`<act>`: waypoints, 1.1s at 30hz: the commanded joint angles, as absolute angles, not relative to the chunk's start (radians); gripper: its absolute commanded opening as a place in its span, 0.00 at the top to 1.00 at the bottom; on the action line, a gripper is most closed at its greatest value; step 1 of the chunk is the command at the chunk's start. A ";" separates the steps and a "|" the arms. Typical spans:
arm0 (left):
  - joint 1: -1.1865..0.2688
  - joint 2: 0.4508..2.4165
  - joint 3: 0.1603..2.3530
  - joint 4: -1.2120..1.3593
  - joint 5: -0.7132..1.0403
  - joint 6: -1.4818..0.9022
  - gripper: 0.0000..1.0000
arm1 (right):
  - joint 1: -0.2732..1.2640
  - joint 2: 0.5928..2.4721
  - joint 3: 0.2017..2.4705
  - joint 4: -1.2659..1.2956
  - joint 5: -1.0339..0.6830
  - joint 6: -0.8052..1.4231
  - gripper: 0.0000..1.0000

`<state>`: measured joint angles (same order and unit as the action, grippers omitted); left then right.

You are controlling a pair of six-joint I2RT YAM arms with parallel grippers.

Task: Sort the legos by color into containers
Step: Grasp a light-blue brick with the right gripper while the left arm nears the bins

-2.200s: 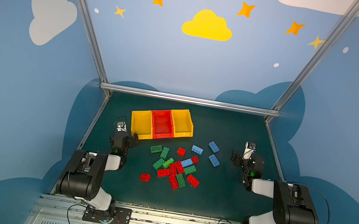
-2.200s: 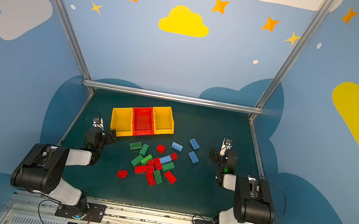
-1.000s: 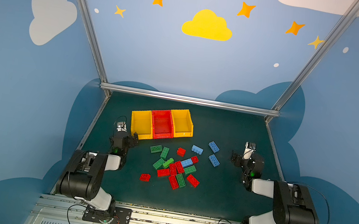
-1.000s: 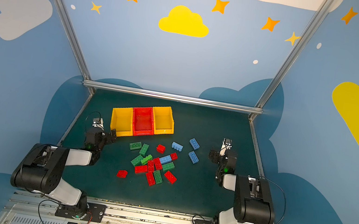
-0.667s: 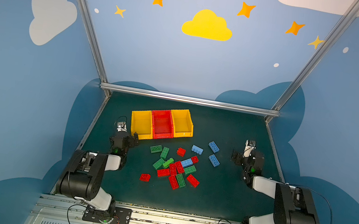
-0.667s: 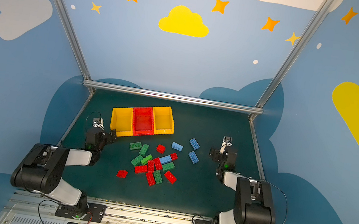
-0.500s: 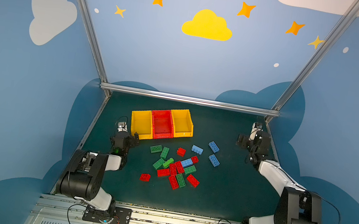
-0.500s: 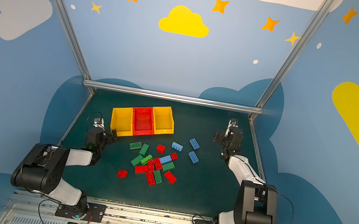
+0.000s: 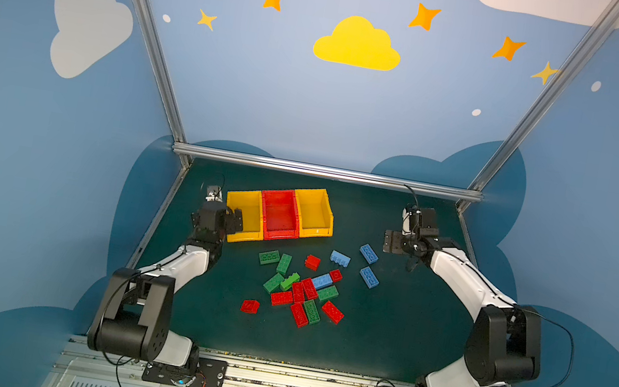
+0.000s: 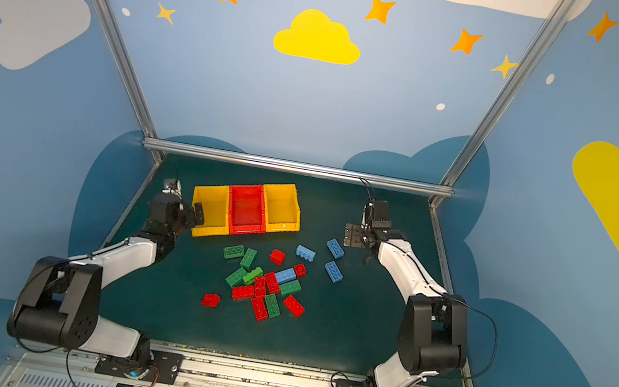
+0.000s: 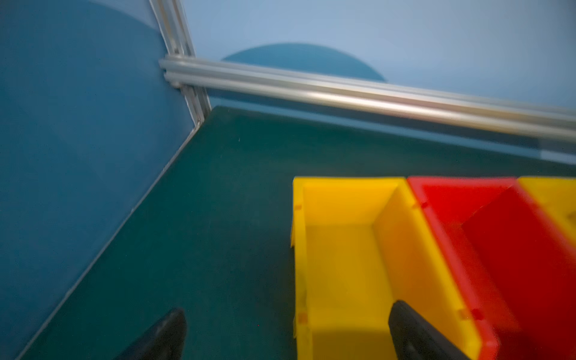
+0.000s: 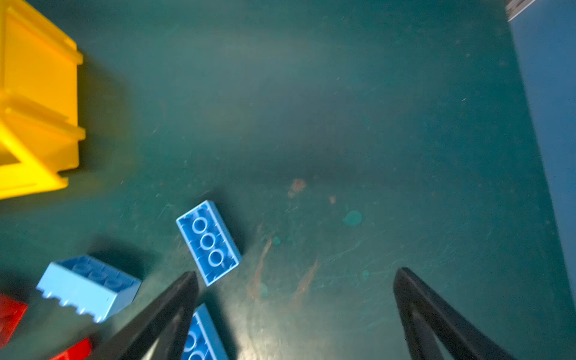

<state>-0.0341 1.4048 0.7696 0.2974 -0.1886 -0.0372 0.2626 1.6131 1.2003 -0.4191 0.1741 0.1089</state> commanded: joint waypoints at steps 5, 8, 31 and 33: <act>-0.129 1.350 0.856 0.080 -0.087 -0.146 0.00 | 0.310 1.719 1.341 -0.585 0.101 0.128 0.08; -0.222 1.328 0.834 0.100 -0.079 -0.217 0.00 | 0.335 1.748 1.359 -0.615 0.049 0.121 0.13; -0.495 1.200 0.726 0.072 -0.211 -0.245 0.00 | 0.505 1.938 1.449 -0.608 -0.191 0.051 0.31; -0.496 1.196 0.719 0.072 -0.224 -0.258 0.00 | 0.515 1.967 1.481 -0.618 -0.187 0.043 0.33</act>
